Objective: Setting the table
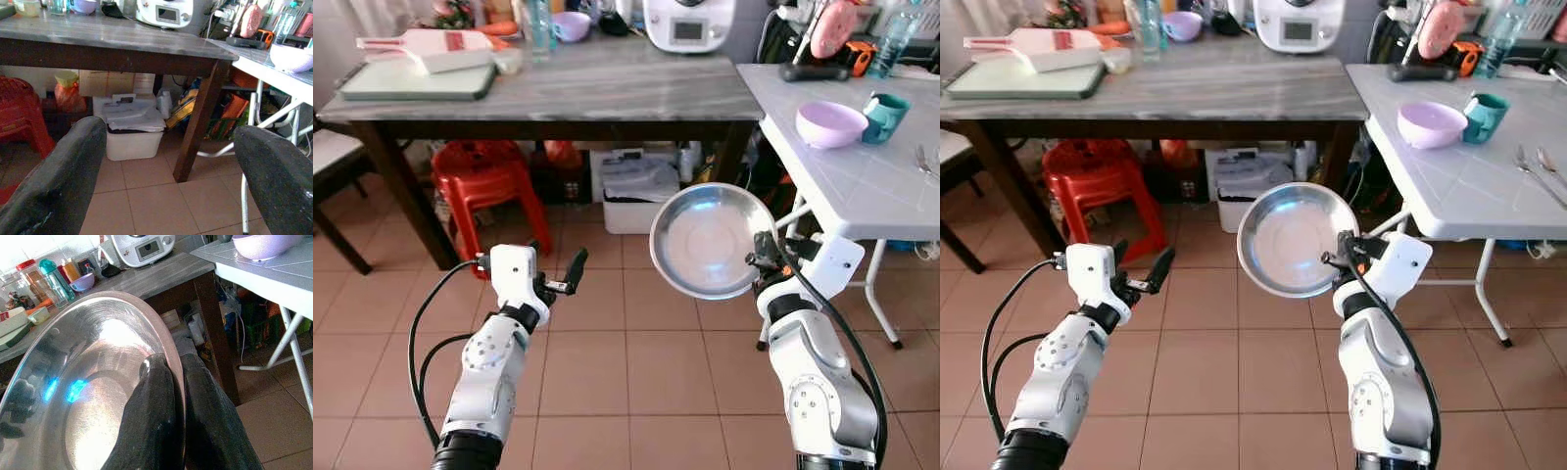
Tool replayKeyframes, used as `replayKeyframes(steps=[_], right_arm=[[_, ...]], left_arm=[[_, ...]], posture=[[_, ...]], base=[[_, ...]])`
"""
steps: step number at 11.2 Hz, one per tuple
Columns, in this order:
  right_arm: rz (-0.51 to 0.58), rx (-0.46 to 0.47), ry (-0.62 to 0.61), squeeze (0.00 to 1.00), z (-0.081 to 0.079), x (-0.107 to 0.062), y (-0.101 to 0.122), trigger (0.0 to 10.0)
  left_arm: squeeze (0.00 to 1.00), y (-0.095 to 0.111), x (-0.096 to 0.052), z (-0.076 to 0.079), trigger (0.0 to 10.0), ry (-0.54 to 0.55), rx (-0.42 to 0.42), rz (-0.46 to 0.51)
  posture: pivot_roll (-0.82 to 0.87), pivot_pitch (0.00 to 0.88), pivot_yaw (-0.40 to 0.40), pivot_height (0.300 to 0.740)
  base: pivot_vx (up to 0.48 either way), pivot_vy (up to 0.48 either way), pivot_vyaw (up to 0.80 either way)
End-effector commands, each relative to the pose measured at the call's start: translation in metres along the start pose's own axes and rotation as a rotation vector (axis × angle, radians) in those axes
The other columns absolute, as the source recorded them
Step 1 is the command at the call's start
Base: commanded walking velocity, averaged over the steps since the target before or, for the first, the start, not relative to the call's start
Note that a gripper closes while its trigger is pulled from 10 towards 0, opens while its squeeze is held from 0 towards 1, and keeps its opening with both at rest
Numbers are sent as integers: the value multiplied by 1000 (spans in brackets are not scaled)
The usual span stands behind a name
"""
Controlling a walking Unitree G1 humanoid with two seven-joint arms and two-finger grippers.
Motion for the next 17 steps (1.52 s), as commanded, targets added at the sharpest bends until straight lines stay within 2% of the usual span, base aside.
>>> replayKeyframes(steps=[1,4,12,15,17], right_arm=[[15,-3,4,0,-1,1,4,10000],[12,-11,10,0,-1,0,2,10000],[15,-9,16,0,-2,-1,1,10000],[2,4,11,0,-1,0,-1,10000],[2,4,11,0,-1,2,-1,10000]], left_arm=[[0,4,1,2,10000,-15,5,4],[0,3,1,3,10000,-16,3,1],[0,0,3,9,10000,-33,10,-13],[0,-2,2,9,10000,-32,11,-18],[0,-2,2,10,10000,-33,11,-19]], posture=[[-4,72,-12,740],[-8,73,-12,740],[-7,80,-9,740],[-1,80,-15,740],[1,79,-17,740]], base=[[322,0,0],[325,0,144],[326,0,603],[322,0,0],[322,0,-800]])
Point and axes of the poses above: a point about 5 cm out from each wrist's last joint towards the gripper, its own x axis pointing out of the wrist towards the gripper, its own y axis along the axis of the wrist's last joint, z = x × y, the point moved 6 cm from there along x, pointing out of the wrist towards the gripper, and after that the axes turned 7 degrees about -x, right-handed, at the moved point
